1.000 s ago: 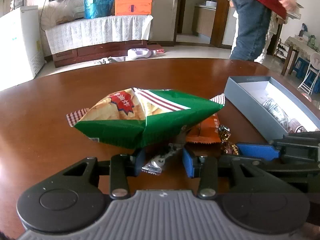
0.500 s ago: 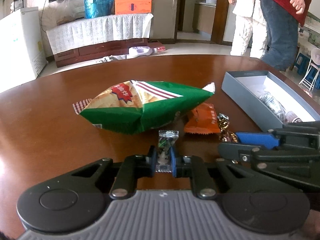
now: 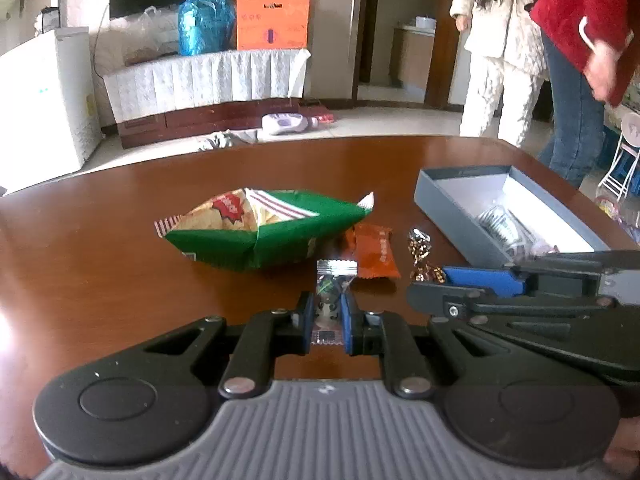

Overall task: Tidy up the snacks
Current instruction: 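Carry both held candies toward the grey box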

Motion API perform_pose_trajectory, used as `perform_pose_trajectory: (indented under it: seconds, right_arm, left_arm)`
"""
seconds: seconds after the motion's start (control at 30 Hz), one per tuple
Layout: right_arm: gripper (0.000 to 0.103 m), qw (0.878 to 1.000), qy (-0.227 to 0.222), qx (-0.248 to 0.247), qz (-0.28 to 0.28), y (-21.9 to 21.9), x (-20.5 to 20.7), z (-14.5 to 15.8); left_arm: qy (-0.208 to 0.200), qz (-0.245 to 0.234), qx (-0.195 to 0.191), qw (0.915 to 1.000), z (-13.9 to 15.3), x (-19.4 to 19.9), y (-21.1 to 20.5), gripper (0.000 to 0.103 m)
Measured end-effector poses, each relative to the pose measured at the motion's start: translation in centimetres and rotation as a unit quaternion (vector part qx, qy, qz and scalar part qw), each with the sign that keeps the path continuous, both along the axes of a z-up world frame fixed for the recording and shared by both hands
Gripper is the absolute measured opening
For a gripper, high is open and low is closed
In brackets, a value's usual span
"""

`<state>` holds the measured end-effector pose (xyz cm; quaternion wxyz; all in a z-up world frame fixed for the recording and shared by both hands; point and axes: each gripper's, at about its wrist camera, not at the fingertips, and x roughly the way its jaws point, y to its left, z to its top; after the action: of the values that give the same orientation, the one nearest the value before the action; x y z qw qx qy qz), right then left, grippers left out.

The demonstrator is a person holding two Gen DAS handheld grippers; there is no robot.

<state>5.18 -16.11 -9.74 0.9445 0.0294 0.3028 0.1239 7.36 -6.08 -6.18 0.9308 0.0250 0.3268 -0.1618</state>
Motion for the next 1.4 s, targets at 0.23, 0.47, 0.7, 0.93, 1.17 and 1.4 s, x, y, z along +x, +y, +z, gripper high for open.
perform_pose_trajectory:
  seconds: [0.23,0.47,0.7,0.93,1.17,1.4]
  right_arm:
    - [0.025,1.000,-0.011,0.009,0.001,-1.3,-1.1,0.8]
    - [0.025,1.000,-0.021,0.007,0.003,-2.1,-1.9,1.3]
    - [0.025,0.999,-0.033,0.013,-0.002,-2.9,-2.3,2.1]
    - [0.025,0.999,-0.040,0.010,-0.007,-3.7,-2.5,2.5]
    - [0.025,0.999,-0.043,0.010,-0.012,-4.2,-2.8,2.6]
    - [0.025,0.999,-0.045,0.010,-0.020,-4.6,-3.0,2.7]
  left_arm:
    - [-0.022,0.002,-0.015,0.9996,1.7,-2.1,-0.8,0.010]
    - [-0.031,0.003,-0.015,0.9994,2.4,-2.7,-1.5,0.010]
    - [-0.038,-0.001,-0.018,0.9991,2.8,-2.7,-1.9,0.010]
    - [-0.047,-0.011,-0.025,0.9985,3.3,-2.6,-3.2,0.010]
    - [-0.051,-0.017,-0.030,0.9981,3.6,-2.5,-3.8,0.010]
    - [-0.052,-0.016,-0.031,0.9980,3.7,-2.3,-3.9,0.010]
